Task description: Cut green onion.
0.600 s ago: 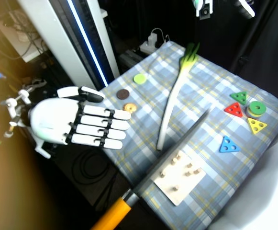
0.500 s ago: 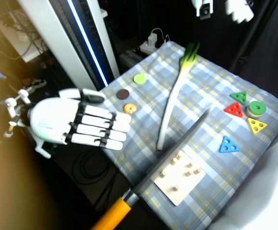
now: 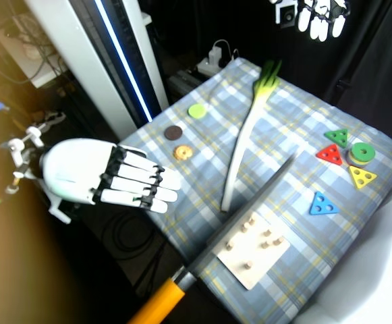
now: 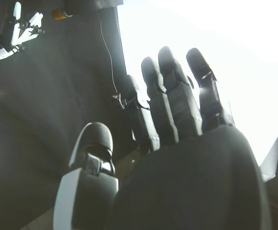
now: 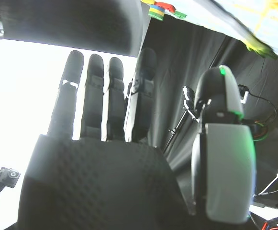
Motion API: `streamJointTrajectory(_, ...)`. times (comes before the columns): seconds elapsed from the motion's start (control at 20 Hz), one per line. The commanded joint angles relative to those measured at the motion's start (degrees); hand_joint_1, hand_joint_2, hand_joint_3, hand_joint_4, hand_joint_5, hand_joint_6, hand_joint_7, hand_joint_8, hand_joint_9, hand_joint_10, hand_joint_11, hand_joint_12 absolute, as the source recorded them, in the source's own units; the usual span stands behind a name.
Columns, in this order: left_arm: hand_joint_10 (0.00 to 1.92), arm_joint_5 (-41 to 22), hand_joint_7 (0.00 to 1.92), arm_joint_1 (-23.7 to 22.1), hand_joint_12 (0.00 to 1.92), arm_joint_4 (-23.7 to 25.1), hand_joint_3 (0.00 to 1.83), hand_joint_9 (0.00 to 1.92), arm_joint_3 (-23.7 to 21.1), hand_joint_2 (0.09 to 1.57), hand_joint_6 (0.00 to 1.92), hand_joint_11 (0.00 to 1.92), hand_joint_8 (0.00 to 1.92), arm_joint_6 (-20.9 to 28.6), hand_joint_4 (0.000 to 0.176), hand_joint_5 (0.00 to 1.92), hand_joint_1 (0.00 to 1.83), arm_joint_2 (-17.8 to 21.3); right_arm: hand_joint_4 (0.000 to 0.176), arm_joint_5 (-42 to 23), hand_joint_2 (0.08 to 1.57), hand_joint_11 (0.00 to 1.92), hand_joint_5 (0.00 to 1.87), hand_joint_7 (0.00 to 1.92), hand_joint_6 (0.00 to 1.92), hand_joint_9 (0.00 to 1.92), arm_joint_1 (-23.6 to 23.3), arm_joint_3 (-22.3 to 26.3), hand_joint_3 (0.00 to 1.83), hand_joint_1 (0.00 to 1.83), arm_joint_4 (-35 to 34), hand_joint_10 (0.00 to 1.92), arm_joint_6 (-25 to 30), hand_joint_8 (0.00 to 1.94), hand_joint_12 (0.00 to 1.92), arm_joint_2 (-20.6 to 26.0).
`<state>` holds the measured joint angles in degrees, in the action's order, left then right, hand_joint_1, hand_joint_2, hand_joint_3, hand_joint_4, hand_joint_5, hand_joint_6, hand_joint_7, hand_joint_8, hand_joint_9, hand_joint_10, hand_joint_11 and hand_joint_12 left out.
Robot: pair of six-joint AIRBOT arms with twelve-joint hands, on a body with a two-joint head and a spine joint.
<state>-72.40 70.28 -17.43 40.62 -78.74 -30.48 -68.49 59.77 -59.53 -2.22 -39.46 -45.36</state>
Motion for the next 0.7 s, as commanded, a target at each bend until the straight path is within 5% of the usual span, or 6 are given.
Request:
streamJointTrajectory(0.0,0.00,-6.5,0.55,-0.8,0.70,-0.5,0.00,0.51,0.2,1.29,0.00,0.02,0.00,0.2,0.145,0.54,0.01,0.1,0.000,-6.5,1.07,0.00,0.67,0.39,0.00,0.31,-0.7,-0.4,0.00,0.79,-1.2,0.00,0.1,0.00,0.89,0.1)
streamJointTrajectory(0.2,0.00,-6.5,0.43,-0.8,0.50,-0.5,0.00,0.35,0.2,1.10,0.00,0.00,0.00,0.2,0.157,0.48,0.03,0.0,0.000,-6.4,0.99,0.00,0.26,0.15,0.00,0.15,-2.7,-0.7,0.00,0.71,-0.6,0.01,0.1,0.01,0.63,0.1)
streamJointTrajectory(0.3,0.00,-6.2,0.39,-0.8,0.47,-0.6,0.00,0.30,0.2,1.02,0.00,0.00,0.00,0.2,0.164,0.46,0.12,-0.1,0.070,-7.1,0.93,0.00,0.10,0.08,0.00,0.04,-5.3,-1.3,0.00,0.68,0.0,0.02,0.1,0.01,0.11,0.1)
streamJointTrajectory(0.35,0.00,-6.1,0.35,-0.8,0.47,-0.6,0.00,0.29,0.2,1.00,0.00,0.01,0.00,0.2,0.174,0.37,0.17,-0.1,0.075,-7.2,0.92,0.00,0.06,0.04,0.00,0.01,-6.0,-1.6,0.00,0.77,0.1,0.00,0.1,0.00,0.02,0.1)
streamJointTrajectory(0.6,0.00,-5.8,0.27,-0.8,0.55,-0.9,0.00,0.21,0.2,0.94,0.00,0.00,0.00,-0.2,0.175,0.36,0.27,-0.2,0.075,-7.3,0.93,0.00,0.00,0.00,0.00,0.00,-9.3,-3.2,0.00,0.83,0.1,0.00,0.1,0.00,0.00,0.1)
streamJointTrajectory(0.65,0.00,-5.7,0.25,-0.8,0.57,-0.9,0.00,0.20,0.2,0.95,0.00,0.00,0.00,-0.2,0.176,0.35,0.27,-0.2,0.099,-7.3,0.91,0.00,0.00,0.00,0.00,0.00,-9.7,-3.5,0.00,0.83,-0.4,0.00,0.1,0.00,0.00,0.1)
